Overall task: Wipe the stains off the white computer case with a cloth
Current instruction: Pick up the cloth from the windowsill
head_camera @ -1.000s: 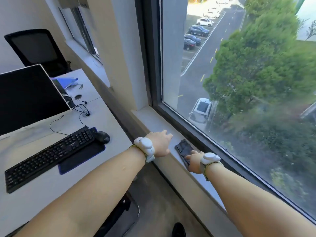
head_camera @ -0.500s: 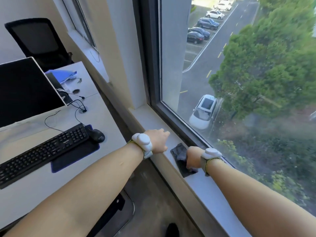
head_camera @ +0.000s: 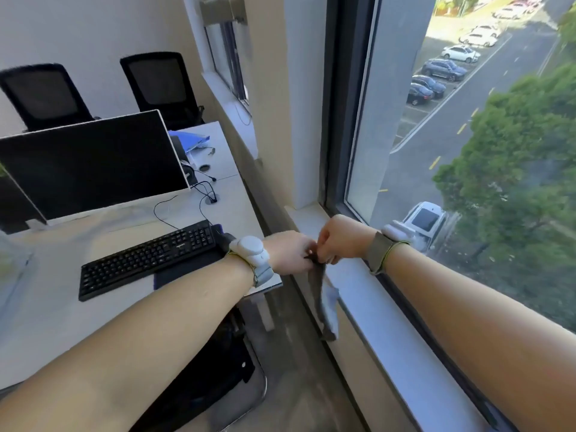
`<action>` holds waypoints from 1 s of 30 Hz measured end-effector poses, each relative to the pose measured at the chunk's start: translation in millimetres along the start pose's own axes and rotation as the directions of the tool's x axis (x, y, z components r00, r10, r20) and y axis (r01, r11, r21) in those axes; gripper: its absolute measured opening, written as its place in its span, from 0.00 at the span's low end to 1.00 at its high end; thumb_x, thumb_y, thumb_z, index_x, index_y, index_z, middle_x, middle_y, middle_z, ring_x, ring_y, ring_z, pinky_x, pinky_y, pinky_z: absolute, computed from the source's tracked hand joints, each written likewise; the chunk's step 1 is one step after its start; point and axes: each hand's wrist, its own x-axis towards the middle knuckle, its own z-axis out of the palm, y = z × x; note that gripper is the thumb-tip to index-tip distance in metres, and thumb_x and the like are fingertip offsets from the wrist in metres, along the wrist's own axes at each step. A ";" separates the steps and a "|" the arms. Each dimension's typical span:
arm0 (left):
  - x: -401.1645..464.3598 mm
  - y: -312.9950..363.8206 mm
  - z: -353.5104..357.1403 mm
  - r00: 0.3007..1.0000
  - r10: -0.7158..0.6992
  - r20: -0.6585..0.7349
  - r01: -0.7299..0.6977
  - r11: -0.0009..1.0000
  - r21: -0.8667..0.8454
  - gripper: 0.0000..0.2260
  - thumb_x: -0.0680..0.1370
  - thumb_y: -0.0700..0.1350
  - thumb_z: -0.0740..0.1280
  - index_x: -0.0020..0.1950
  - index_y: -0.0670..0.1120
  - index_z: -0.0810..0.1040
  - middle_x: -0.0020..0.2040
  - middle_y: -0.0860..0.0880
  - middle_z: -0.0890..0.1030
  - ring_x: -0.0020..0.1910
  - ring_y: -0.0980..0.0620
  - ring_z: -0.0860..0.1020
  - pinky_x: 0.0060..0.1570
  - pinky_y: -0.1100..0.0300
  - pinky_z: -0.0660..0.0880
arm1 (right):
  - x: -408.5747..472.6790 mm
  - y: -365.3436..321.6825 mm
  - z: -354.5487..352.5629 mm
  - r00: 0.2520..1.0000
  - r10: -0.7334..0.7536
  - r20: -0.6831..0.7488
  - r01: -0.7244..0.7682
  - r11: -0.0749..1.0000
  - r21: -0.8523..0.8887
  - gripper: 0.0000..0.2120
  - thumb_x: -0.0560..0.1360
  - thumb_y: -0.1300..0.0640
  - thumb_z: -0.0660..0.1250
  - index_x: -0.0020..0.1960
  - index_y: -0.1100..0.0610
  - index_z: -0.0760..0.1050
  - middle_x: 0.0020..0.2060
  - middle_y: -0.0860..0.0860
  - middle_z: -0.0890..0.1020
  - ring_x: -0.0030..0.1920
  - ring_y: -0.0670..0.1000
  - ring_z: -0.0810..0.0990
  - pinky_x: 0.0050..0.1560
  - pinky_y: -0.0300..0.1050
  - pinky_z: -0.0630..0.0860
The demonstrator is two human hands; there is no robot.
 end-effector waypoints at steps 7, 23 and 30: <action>-83.8 -57.8 -45.9 0.986 -0.105 -0.128 0.096 0.992 -0.078 0.06 0.79 0.45 0.65 0.43 0.46 0.77 0.36 0.54 0.78 0.41 0.49 0.76 0.41 0.59 0.68 | 8.6 -98.0 26.6 0.982 -0.154 -0.108 0.173 0.965 0.195 0.05 0.71 0.69 0.70 0.38 0.62 0.78 0.32 0.56 0.78 0.30 0.51 0.78 0.31 0.40 0.78; -426.1 -273.0 -34.5 0.707 -0.517 -0.482 0.336 0.846 -0.415 0.09 0.79 0.51 0.70 0.45 0.47 0.81 0.35 0.55 0.76 0.38 0.50 0.75 0.37 0.57 0.67 | 17.9 -403.4 233.3 0.834 -0.549 -0.057 0.547 0.835 -0.052 0.07 0.80 0.56 0.69 0.46 0.56 0.83 0.33 0.46 0.78 0.34 0.46 0.75 0.39 0.42 0.69; -559.6 -327.7 -0.3 0.768 -0.583 -0.265 0.465 0.792 -0.396 0.13 0.77 0.50 0.71 0.40 0.42 0.78 0.33 0.50 0.74 0.33 0.51 0.71 0.36 0.56 0.65 | -2.6 -496.0 312.2 0.791 -0.605 -0.094 0.608 0.794 0.006 0.20 0.73 0.48 0.77 0.33 0.55 0.71 0.30 0.50 0.75 0.32 0.49 0.72 0.36 0.46 0.71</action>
